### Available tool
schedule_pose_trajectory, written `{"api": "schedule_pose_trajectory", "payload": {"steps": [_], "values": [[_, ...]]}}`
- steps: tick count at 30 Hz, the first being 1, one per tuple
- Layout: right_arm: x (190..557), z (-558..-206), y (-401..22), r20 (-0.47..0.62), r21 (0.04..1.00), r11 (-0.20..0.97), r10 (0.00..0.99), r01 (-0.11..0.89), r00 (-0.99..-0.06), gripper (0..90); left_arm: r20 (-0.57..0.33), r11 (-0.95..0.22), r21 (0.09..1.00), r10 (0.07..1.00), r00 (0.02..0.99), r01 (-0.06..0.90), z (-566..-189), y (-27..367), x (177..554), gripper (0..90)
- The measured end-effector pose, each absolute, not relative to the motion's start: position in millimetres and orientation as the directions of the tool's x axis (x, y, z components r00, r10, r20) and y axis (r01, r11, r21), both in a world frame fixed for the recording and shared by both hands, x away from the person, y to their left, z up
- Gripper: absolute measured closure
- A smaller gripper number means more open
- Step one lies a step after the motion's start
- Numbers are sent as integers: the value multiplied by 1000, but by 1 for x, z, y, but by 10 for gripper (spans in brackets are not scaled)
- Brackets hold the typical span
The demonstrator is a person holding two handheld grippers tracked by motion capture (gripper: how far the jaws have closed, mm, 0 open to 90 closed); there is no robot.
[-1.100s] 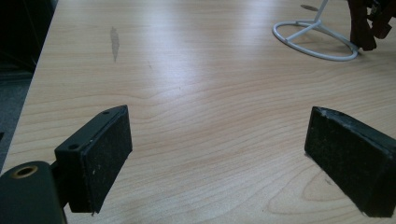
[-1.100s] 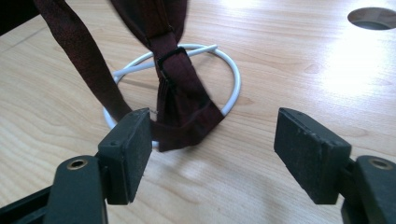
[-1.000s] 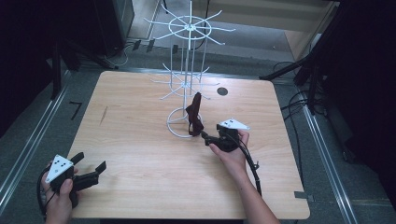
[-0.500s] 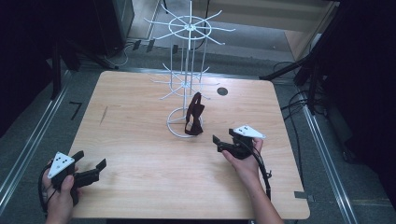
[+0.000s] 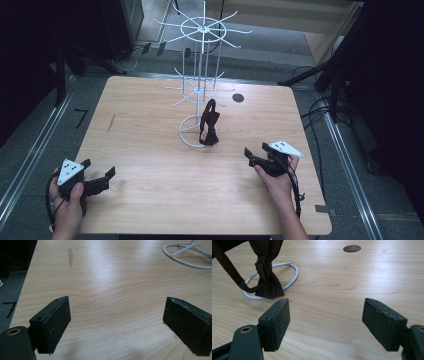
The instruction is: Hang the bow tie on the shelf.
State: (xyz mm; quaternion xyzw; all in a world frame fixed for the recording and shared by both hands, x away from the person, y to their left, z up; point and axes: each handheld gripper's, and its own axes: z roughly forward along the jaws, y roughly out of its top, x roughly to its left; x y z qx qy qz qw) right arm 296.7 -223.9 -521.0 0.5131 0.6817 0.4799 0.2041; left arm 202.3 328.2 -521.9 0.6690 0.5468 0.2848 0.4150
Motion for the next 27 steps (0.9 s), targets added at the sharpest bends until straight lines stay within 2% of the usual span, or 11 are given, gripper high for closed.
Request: {"api": "schedule_pose_trajectory", "payload": {"steps": [6,14,27], "values": [[287,-522,-239,217,865,-7,907,501,-361,221,-86,-40,864,971,224,502,-522,329,207,84],[273,-525,-263,234,859,-42,919,510,-317,209,-57,-66,858,973,223,510,-522,325,213,86],[251,-532,-292,238,847,-54,928,529,-287,185,-70,-51,856,975,213,515,-522,326,215,87]]}}
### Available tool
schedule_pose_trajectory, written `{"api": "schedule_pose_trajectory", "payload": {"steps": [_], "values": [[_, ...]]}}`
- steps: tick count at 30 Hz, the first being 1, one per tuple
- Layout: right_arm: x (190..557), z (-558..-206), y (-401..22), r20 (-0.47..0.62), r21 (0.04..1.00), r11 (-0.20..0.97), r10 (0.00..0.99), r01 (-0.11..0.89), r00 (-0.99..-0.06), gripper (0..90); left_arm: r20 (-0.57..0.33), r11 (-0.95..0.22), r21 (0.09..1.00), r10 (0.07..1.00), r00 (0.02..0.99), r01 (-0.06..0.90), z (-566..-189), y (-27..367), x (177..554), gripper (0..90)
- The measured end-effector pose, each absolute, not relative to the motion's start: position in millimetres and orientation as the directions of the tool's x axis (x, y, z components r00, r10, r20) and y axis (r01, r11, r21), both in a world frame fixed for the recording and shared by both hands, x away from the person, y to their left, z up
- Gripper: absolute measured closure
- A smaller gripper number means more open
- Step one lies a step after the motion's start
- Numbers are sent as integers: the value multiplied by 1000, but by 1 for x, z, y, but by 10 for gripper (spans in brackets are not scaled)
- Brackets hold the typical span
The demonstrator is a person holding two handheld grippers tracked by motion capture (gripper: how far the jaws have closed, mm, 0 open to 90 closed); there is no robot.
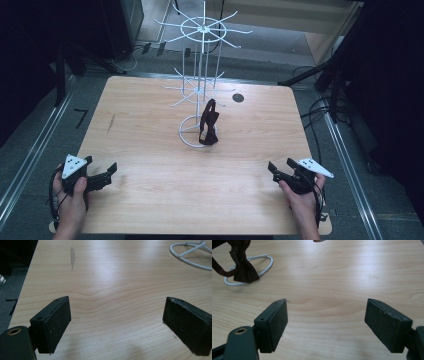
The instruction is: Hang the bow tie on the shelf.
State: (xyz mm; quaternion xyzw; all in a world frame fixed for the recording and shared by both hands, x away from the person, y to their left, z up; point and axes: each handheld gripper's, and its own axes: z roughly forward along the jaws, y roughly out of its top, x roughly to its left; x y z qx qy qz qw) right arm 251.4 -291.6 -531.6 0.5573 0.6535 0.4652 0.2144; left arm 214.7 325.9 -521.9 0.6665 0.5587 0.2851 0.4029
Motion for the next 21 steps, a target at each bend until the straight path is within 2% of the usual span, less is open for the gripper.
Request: {"api": "schedule_pose_trajectory", "payload": {"steps": [21], "values": [[204,-545,-345,221,822,-41,942,568,-252,151,-70,-47,858,976,207,512,-522,326,215,87]]}}
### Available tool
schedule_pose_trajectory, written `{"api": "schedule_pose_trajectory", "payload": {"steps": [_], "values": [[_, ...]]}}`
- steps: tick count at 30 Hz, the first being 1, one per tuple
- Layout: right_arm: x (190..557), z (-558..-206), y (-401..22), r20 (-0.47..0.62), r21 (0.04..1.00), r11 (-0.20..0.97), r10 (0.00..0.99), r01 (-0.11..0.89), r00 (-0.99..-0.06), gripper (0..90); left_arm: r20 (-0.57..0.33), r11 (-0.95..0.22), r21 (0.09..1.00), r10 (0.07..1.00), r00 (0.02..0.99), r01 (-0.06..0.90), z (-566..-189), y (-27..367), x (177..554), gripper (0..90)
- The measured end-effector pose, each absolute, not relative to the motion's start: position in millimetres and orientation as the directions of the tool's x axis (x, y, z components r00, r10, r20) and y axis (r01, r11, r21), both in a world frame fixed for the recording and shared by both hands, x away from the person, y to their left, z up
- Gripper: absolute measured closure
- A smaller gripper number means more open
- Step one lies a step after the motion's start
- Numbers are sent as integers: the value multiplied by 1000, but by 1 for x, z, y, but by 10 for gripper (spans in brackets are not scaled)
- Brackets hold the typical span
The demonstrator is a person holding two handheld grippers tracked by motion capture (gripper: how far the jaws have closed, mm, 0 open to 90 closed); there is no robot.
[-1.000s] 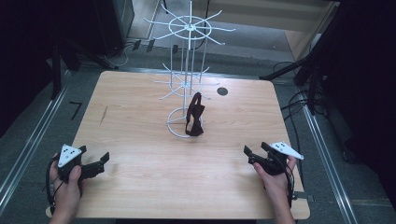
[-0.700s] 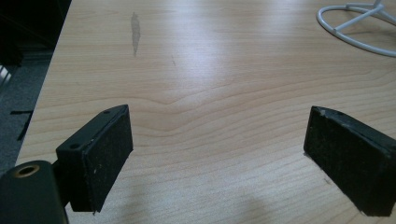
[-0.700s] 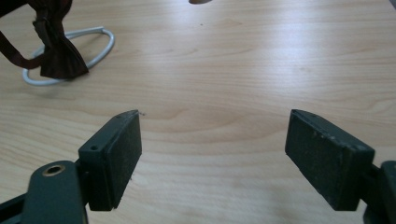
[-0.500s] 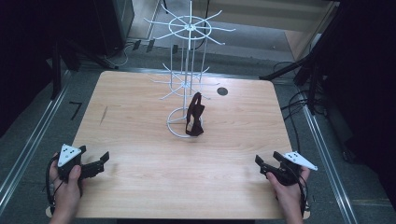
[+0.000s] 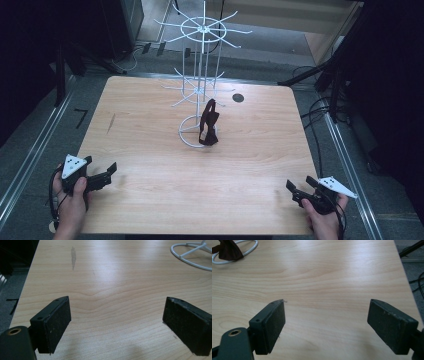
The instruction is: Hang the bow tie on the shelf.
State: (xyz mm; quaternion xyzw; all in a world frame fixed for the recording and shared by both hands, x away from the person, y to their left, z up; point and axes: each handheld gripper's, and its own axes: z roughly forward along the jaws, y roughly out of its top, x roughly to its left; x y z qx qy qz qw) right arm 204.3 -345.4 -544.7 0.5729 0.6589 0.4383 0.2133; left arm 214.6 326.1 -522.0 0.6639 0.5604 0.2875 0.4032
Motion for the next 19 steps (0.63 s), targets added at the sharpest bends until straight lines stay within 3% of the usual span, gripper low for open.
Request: {"api": "schedule_pose_trajectory", "payload": {"steps": [9,19], "values": [[181,-548,-366,221,814,-49,947,579,-231,145,-84,-35,856,975,206,516,-522,327,215,87],[181,-554,-371,234,798,-63,949,599,-212,145,-92,-29,854,974,205,520,-522,329,216,87]]}}
